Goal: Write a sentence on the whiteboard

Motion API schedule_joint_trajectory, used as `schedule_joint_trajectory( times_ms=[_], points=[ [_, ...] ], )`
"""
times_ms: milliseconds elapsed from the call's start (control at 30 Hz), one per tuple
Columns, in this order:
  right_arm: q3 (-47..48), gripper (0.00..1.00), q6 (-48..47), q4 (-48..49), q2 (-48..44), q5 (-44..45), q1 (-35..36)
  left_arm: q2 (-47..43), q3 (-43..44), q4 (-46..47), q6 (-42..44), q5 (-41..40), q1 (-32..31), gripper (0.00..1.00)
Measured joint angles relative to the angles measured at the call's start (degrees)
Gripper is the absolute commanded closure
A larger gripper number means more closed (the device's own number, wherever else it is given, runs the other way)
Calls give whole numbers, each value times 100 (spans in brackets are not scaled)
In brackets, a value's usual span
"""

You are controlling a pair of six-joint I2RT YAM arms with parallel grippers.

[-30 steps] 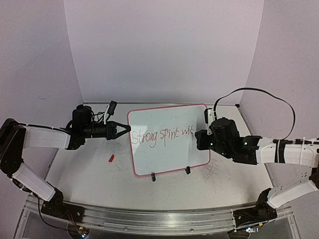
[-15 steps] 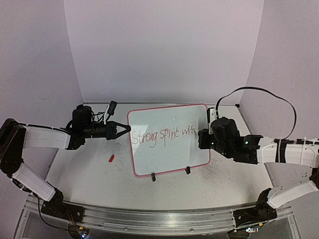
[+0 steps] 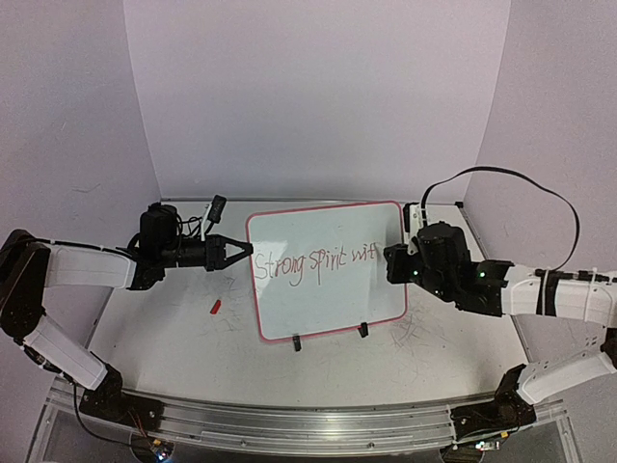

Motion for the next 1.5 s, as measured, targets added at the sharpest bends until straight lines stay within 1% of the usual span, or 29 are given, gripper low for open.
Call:
schedule_joint_trajectory(
  times_ms=[600,867,1267,1500],
  points=[
    [133,100,-79,11,144,286,-3,0,0,0,4,2,0,100],
    [119,100,10,-134,166,208,-3,0,0,0,4,2,0,100],
    [-218,100,341,-155,80,-6,46,0,20,-53,0,2,-2,100],
    [-258,100,438,-178,76,-28,89,0,33,-64,0,0,-13,100]
  ],
)
